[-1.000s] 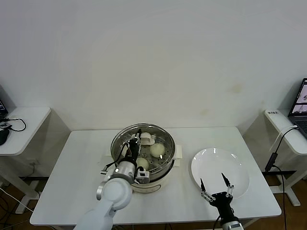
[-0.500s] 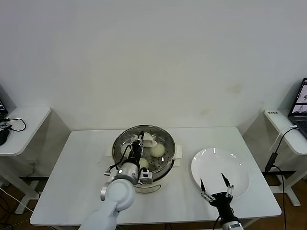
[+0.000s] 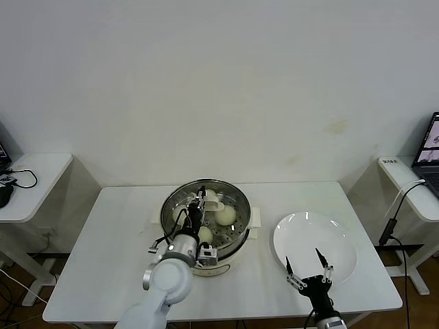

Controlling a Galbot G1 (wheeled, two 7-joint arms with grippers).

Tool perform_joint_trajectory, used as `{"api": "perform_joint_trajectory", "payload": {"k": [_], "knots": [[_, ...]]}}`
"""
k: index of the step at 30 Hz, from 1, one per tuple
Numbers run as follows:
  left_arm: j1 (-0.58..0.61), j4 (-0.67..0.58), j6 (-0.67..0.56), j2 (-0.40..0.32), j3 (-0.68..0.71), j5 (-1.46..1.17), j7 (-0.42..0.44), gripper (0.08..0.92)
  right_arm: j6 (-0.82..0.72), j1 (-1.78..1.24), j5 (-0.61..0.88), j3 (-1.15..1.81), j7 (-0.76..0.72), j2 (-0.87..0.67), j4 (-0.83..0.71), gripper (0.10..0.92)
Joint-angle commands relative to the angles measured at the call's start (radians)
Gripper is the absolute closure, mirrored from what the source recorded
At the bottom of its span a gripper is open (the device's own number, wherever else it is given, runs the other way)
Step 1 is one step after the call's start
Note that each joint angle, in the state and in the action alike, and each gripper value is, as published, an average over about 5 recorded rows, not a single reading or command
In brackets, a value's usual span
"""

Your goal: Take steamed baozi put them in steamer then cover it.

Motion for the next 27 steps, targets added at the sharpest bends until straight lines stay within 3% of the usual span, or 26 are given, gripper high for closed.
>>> {"api": "perform_joint_trajectory", "payload": {"k": [1,11,16,22,27], "knots": [[0.065,-0.100,-0.011,0.028,-0.011,-0.009,-0.011,0.631,0.002,-0.004,-0.001,0.000,0.000,0.000,0.002,0.202],[0.247,-0.347,-0.051,0.098,-0.047,-0.089,-0.084,0.345,0.007,-0.013,0.003,0.002,-0.001,-0.005,-0.007,0.202],[0.456,-0.460,-0.124,0.099,-0.156,-0.319,-0.201,0.212,0.010,-0.024,0.028,0.006,-0.003,-0.030,-0.010,0.203],[0.660,-0.455,-0.299,0.013,-0.376,-0.891,-0.411,0.178,0.030,-0.076,0.115,0.029,-0.010,-0.115,0.003,0.203],[0.751,-0.340,-0.407,0.014,-0.527,-1.316,-0.484,0.177,0.020,-0.063,0.109,0.015,-0.013,-0.119,-0.003,0.202]]}}
